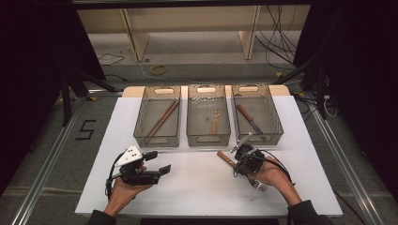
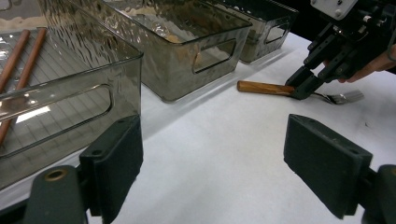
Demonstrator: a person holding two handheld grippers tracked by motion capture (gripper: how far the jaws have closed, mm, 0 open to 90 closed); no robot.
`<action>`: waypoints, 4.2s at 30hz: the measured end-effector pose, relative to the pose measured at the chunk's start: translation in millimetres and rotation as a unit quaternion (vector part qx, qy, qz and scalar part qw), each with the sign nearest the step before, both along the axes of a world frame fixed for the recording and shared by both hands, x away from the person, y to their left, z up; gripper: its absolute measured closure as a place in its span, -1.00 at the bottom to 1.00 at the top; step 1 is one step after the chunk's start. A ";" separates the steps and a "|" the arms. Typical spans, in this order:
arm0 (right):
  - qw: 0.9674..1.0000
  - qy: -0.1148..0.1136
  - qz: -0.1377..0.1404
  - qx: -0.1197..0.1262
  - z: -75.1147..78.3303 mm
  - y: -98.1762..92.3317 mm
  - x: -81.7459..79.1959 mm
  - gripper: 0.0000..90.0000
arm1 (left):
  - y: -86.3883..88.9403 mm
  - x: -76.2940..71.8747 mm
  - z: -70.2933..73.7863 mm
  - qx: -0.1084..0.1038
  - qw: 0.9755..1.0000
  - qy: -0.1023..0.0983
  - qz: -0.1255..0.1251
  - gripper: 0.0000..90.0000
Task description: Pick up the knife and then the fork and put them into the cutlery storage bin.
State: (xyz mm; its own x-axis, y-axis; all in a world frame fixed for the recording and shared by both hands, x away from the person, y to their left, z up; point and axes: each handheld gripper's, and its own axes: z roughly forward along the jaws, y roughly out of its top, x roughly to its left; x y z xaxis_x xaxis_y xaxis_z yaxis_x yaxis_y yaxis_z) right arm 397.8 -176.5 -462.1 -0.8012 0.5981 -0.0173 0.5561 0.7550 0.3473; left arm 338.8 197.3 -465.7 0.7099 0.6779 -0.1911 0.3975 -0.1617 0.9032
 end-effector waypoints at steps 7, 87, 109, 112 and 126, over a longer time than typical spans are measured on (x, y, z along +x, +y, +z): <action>1.000 -0.002 0.006 -0.004 0.2 0.9 0.0 0.73 | -1.1 0.1 0.0 0.003 1.000 -0.001 -0.002 -0.57; 0.971 -0.157 -0.097 0.153 83.4 -68.8 27.0 0.73 | -0.2 1.5 -1.3 -0.009 1.000 -0.001 0.001 -0.57; 0.956 -0.166 -0.145 0.195 108.2 -77.2 74.6 0.74 | -0.1 1.9 -1.5 -0.008 1.000 -0.001 0.001 -0.57; 0.953 -0.170 -0.156 0.198 110.4 -79.3 81.1 0.74 | -0.3 2.0 -1.7 -0.008 1.000 0.000 0.001 -0.57; 0.951 -0.177 -0.183 0.173 113.2 -79.0 106.8 0.73 | 0.2 2.2 -1.6 -0.008 1.000 0.000 0.002 -0.57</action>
State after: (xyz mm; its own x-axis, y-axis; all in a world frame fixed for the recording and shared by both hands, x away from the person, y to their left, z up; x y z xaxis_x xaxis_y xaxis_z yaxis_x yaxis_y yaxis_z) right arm 504.6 -255.5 -348.9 -0.5181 0.8553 0.0021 0.5622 0.3386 0.7545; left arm 341.0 197.5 -467.3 0.7074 0.6775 -0.2013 0.3980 -0.1465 0.9056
